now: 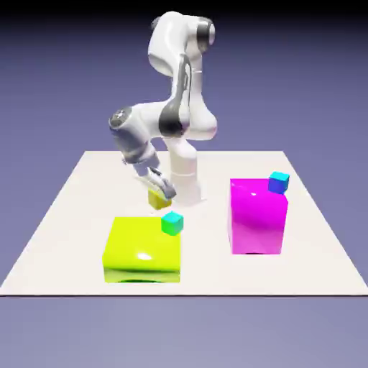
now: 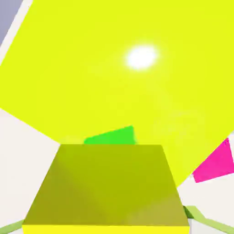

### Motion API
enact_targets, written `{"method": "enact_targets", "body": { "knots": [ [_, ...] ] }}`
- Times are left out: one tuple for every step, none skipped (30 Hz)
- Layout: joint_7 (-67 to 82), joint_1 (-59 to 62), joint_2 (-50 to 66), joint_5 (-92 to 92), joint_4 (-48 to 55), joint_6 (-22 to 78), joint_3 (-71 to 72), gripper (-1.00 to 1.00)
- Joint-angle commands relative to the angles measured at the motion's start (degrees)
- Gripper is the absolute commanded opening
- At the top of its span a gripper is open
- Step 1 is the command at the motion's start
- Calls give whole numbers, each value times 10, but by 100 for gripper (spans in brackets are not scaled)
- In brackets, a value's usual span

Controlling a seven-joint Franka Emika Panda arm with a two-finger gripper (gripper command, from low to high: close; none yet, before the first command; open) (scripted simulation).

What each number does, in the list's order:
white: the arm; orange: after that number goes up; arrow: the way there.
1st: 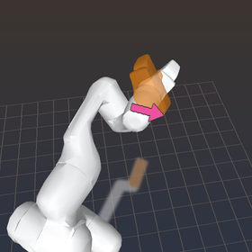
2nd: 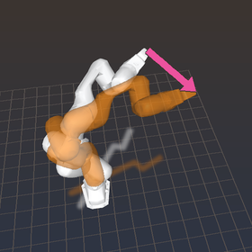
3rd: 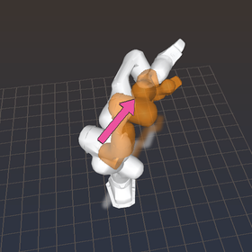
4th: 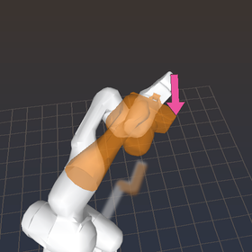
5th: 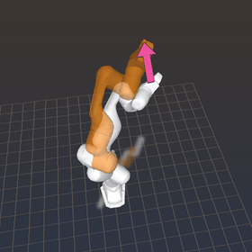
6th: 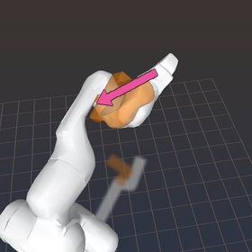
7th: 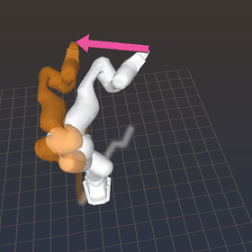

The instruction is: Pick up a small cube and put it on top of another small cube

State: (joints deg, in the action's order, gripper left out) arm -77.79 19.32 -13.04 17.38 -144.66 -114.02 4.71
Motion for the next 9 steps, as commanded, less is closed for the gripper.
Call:
{"method": "enact_targets", "body": {
  "knots": [
    [-1, 0, 0, -2, 0, 0, 0, -100],
    [3, -3, 12, 5, -12, -25, 3, -100],
    [7, -6, 25, 11, -25, -49, 6, -100],
    [11, -9, 37, 17, -37, -74, 9, -100],
    [15, -12, 49, 23, -50, -99, 12, -100],
    [17, -14, 56, 27, -57, -113, 14, -100],
    [17, -14, 56, 27, -57, -113, 14, 100],
    [17, -14, 56, 27, -57, -113, 14, 100],
    [13, -11, 44, 21, -45, -88, 11, 100]
  ]
}}
